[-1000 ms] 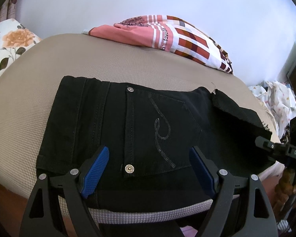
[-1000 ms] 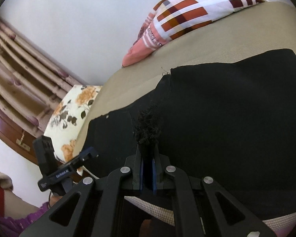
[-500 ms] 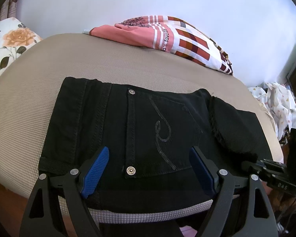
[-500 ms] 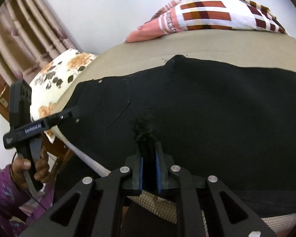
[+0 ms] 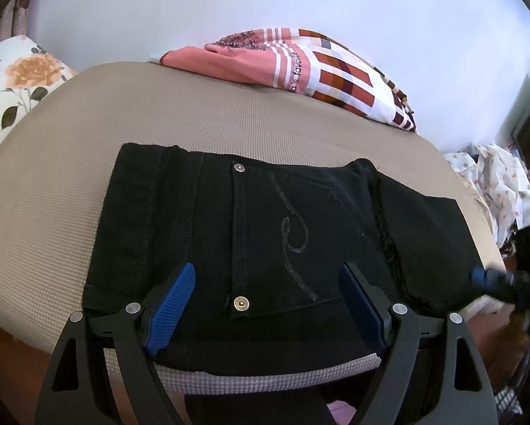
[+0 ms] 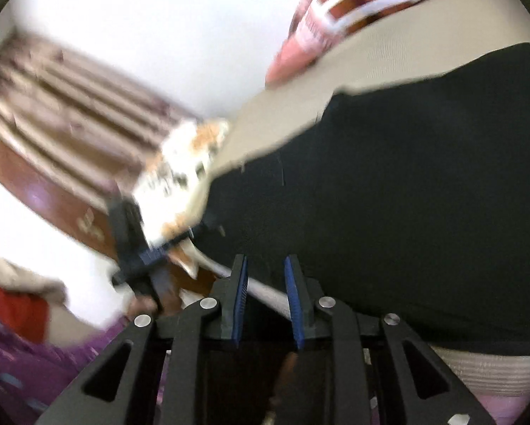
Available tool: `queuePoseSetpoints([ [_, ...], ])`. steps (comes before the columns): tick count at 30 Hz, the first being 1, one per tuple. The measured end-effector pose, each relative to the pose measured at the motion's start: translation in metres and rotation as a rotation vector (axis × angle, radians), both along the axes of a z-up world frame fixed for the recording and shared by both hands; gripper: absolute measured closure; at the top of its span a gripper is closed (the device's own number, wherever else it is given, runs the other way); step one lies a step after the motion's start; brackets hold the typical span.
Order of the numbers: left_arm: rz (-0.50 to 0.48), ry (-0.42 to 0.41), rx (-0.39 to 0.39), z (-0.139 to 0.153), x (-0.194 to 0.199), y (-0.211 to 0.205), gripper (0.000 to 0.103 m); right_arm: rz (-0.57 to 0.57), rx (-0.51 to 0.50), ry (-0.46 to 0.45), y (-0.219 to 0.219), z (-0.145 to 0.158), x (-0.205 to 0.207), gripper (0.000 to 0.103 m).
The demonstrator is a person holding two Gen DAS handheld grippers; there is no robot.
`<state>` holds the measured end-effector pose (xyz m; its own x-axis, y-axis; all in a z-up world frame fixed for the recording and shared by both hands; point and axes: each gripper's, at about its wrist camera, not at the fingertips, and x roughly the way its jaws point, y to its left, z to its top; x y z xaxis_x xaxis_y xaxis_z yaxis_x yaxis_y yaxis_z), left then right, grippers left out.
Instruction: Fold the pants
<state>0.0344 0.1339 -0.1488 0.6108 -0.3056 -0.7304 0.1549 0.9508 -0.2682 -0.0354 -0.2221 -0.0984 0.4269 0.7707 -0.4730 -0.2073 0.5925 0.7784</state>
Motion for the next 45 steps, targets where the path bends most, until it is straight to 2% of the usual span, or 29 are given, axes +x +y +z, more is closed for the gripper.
queuePoseSetpoints([
  [2, 0.001, 0.000, 0.000, 0.003, -0.002, 0.002, 0.020, -0.046, -0.070, -0.011, -0.008, 0.005, 0.005, 0.081],
  [4, 0.006, -0.005, 0.000, 0.006, -0.004, 0.003, 0.020, -0.038, -0.110, -0.014, -0.004, 0.004, 0.009, 0.083],
  [7, 0.021, -0.020, -0.004, 0.014, -0.009, 0.009, 0.020, 0.028, -0.185, -0.024, 0.021, -0.001, 0.009, 0.089],
  [13, 0.076, -0.021, 0.006, 0.028, -0.011, 0.033, 0.020, 0.166, -0.396, -0.039, 0.068, -0.023, 0.003, 0.092],
  [17, 0.123, 0.019, 0.048, 0.031, -0.006, 0.065, 0.020, 0.195, -0.450, -0.073, 0.074, -0.015, 0.000, 0.092],
  [19, 0.130, 0.047, 0.037, 0.030, -0.003, 0.080, 0.020, 0.192, -0.444, -0.105, 0.074, -0.006, -0.001, 0.092],
  [21, 0.116, 0.087, 0.010, 0.025, 0.000, 0.095, 0.020, 0.178, -0.404, -0.128, 0.073, 0.002, -0.002, 0.092],
  [24, 0.084, 0.136, -0.058, 0.014, 0.007, 0.111, 0.020, 0.177, -0.395, -0.133, 0.074, 0.005, -0.003, 0.091],
  [25, 0.068, 0.161, -0.099, 0.008, 0.010, 0.116, 0.020, 0.181, -0.405, -0.127, 0.076, 0.002, -0.004, 0.091],
  [26, 0.035, 0.199, -0.178, 0.000, 0.015, 0.123, 0.020, 0.185, -0.415, -0.119, 0.080, 0.000, -0.003, 0.090],
  [28, 0.019, 0.255, -0.261, -0.013, 0.022, 0.132, 0.023, 0.187, -0.430, -0.103, 0.085, -0.005, -0.003, 0.090],
  [32, 0.000, 0.331, -0.291, -0.030, 0.032, 0.141, 0.028, 0.177, -0.425, -0.090, 0.085, -0.005, -0.004, 0.090],
  [36, -0.079, 0.361, -0.328, -0.035, 0.039, 0.139, 0.028, 0.174, -0.437, -0.085, 0.086, -0.003, -0.002, 0.090],
  [38, -0.132, 0.424, -0.412, -0.040, 0.044, 0.136, 0.028, 0.175, -0.437, -0.080, 0.088, -0.004, -0.001, 0.090],
  [40, -0.157, 0.436, -0.396, -0.038, 0.049, 0.130, 0.028, 0.178, -0.436, -0.076, 0.091, -0.004, -0.001, 0.090],
  [41, -0.165, 0.459, -0.433, -0.040, 0.052, 0.132, 0.028, 0.180, -0.437, -0.075, 0.093, -0.005, -0.001, 0.090],
  [42, -0.158, 0.492, -0.506, -0.045, 0.056, 0.137, 0.028, 0.182, -0.436, -0.073, 0.094, -0.006, -0.001, 0.089],
  [44, -0.156, 0.517, -0.574, -0.050, 0.061, 0.144, 0.028, 0.185, -0.436, -0.067, 0.097, -0.007, -0.001, 0.089],
  [45, -0.163, 0.520, -0.584, -0.051, 0.061, 0.145, 0.030, 0.185, -0.437, -0.063, 0.098, -0.007, -0.001, 0.089],
])
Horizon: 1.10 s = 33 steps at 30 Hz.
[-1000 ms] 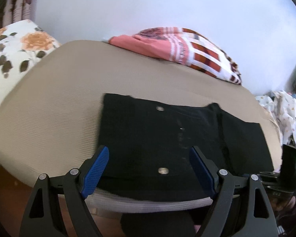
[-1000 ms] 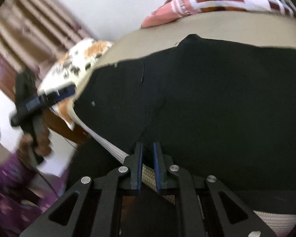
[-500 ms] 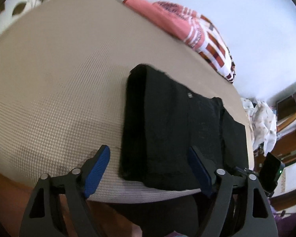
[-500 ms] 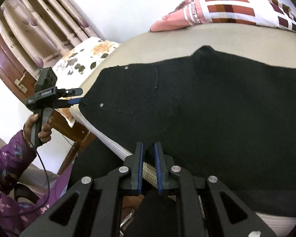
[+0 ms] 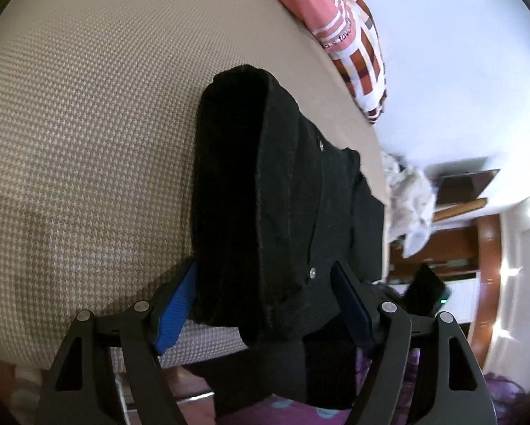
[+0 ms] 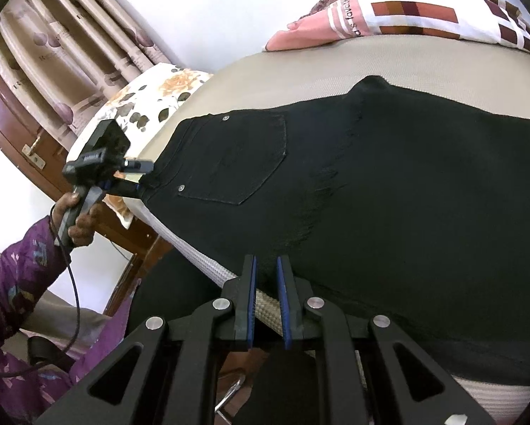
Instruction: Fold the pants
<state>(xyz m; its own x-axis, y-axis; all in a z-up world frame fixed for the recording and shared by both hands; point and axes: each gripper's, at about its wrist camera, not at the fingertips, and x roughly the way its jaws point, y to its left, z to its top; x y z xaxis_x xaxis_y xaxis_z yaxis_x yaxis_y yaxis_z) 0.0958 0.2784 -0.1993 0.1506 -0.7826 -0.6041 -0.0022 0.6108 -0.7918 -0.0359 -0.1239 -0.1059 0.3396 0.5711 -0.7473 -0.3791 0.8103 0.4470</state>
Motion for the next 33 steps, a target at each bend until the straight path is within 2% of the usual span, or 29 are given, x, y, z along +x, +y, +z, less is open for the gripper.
queuePoseSetpoints([
  [5, -0.012, -0.011, -0.028, -0.002, 0.002, 0.002, 0.031, 0.002, -0.002, 0.003, 0.002, 0.001, 0.001, 0.089],
  [6, -0.022, -0.015, -0.004, 0.000, 0.003, 0.002, 0.034, 0.001, -0.005, 0.006, 0.003, 0.001, 0.002, 0.089],
  [10, -0.081, -0.028, 0.091, 0.009, 0.008, -0.014, 0.033, 0.002, -0.013, 0.009, 0.007, 0.002, 0.001, 0.088],
  [13, -0.118, -0.026, 0.094, 0.009, 0.009, -0.018, 0.032, 0.004, -0.009, 0.010, 0.009, 0.002, 0.000, 0.086],
  [15, -0.112, -0.016, 0.066, 0.007, 0.012, -0.018, 0.033, 0.002, -0.006, 0.016, 0.010, 0.000, 0.000, 0.086],
  [17, -0.082, -0.029, 0.019, 0.007, 0.013, -0.015, 0.046, 0.004, -0.002, 0.021, 0.013, -0.001, 0.000, 0.085],
  [19, -0.039, -0.059, 0.001, 0.009, 0.011, -0.009, 0.064, 0.008, -0.009, 0.019, 0.015, -0.001, -0.001, 0.085],
  [22, -0.031, -0.043, 0.036, -0.002, 0.008, -0.004, 0.073, 0.014, -0.016, 0.023, 0.016, -0.001, 0.000, 0.084],
  [26, -0.004, 0.027, -0.003, -0.015, 0.010, 0.002, 0.072, 0.014, -0.019, 0.023, 0.018, 0.002, 0.004, 0.083],
  [28, -0.011, 0.046, -0.023, -0.015, 0.013, 0.001, 0.060, 0.012, -0.014, 0.022, 0.020, 0.004, 0.005, 0.082],
  [31, -0.068, 0.020, -0.006, -0.007, 0.017, -0.008, 0.043, 0.014, -0.012, 0.025, 0.022, 0.002, 0.006, 0.081],
  [33, -0.063, 0.015, 0.021, -0.003, 0.017, -0.014, 0.044, 0.018, -0.013, 0.029, 0.024, 0.000, 0.005, 0.081],
])
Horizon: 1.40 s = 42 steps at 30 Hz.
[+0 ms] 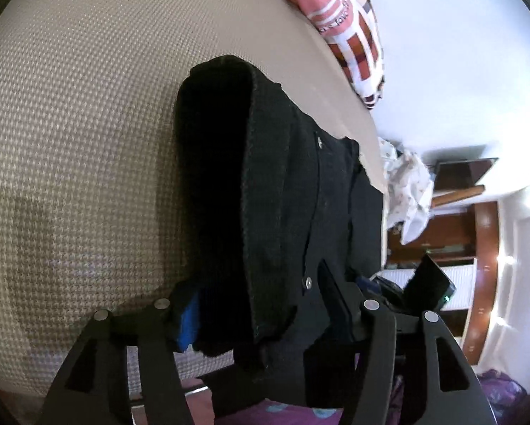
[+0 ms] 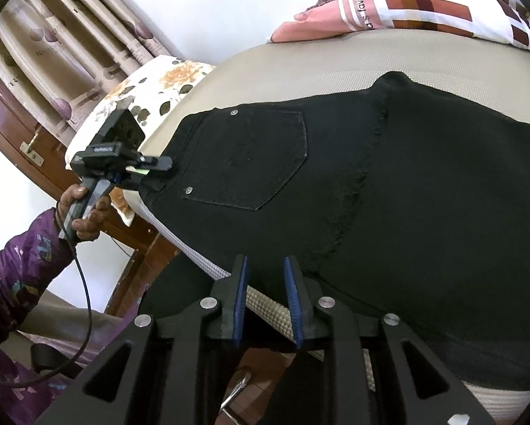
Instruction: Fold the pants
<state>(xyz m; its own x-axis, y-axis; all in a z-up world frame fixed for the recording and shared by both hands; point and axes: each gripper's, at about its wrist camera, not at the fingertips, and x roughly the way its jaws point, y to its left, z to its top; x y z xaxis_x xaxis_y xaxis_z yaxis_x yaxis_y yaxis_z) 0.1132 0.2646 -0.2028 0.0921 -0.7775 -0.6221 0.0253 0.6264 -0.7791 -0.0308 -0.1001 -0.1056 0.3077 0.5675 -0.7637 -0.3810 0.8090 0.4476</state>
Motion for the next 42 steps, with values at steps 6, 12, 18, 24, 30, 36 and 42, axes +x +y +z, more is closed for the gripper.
queuePoseSetpoints([
  [6, 0.052, -0.088, 0.062, 0.007, -0.012, -0.003, 0.079, -0.001, 0.006, -0.010, 0.000, 0.001, -0.001, 0.081],
  [12, 0.113, -0.197, 0.042, 0.040, -0.031, -0.015, 0.082, -0.026, 0.030, -0.028, -0.010, 0.005, 0.001, 0.081],
  [18, 0.145, -0.257, -0.004, 0.075, -0.039, -0.037, 0.083, -0.072, 0.088, -0.037, -0.025, 0.011, 0.003, 0.081],
  [24, 0.123, -0.305, -0.065, 0.103, -0.045, -0.074, 0.083, -0.134, 0.136, -0.041, -0.047, 0.012, 0.004, 0.081],
  [30, 0.073, -0.319, -0.148, 0.119, -0.047, -0.123, 0.083, -0.157, 0.219, -0.050, -0.062, 0.017, 0.003, 0.081],
  [36, 0.009, -0.301, -0.230, 0.122, -0.037, -0.187, 0.083, -0.179, 0.277, -0.073, -0.085, 0.025, 0.004, 0.081],
  [42, -0.042, -0.250, -0.284, 0.113, -0.022, -0.247, 0.083, -0.213, 0.339, -0.094, -0.118, 0.033, -0.004, 0.081],
])
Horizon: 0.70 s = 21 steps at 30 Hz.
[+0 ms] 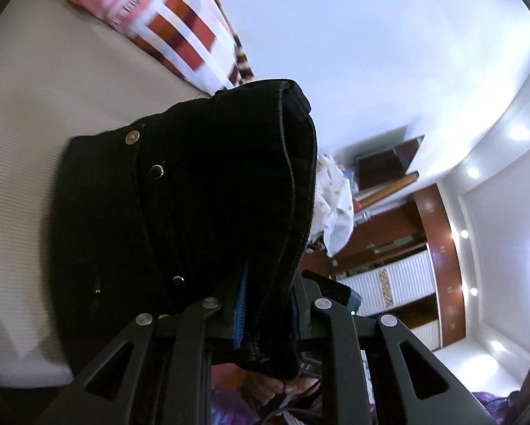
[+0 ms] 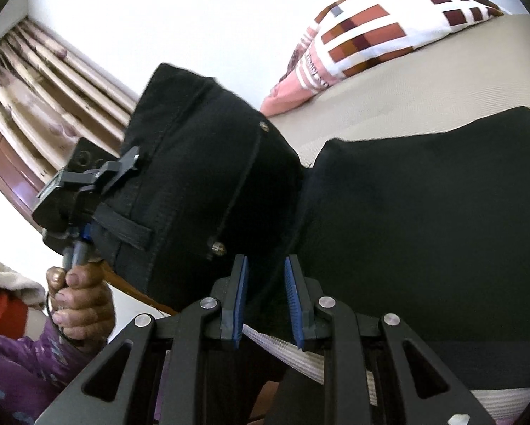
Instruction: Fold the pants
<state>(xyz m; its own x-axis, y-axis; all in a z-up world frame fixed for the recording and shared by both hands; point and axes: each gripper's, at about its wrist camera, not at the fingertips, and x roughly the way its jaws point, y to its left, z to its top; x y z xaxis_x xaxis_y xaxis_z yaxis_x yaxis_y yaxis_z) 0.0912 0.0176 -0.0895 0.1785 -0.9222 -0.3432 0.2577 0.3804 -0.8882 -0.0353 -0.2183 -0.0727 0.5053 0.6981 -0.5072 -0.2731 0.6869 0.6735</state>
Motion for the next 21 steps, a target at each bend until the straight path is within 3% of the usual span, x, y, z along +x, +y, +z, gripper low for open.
queuePoseSetpoints([
  [6, -0.070, 0.006, 0.033, -0.007, 0.017, -0.062, 0.083, -0.072, 0.005, -0.001, -0.046, 0.002, -0.010, 0.081],
  [13, -0.140, 0.042, 0.113, -0.036, 0.019, -0.113, 0.083, -0.142, 0.010, 0.018, -0.096, -0.003, -0.032, 0.081],
  [21, -0.172, 0.050, 0.198, -0.053, 0.020, -0.144, 0.083, -0.152, 0.078, 0.035, -0.104, -0.021, -0.044, 0.081],
])
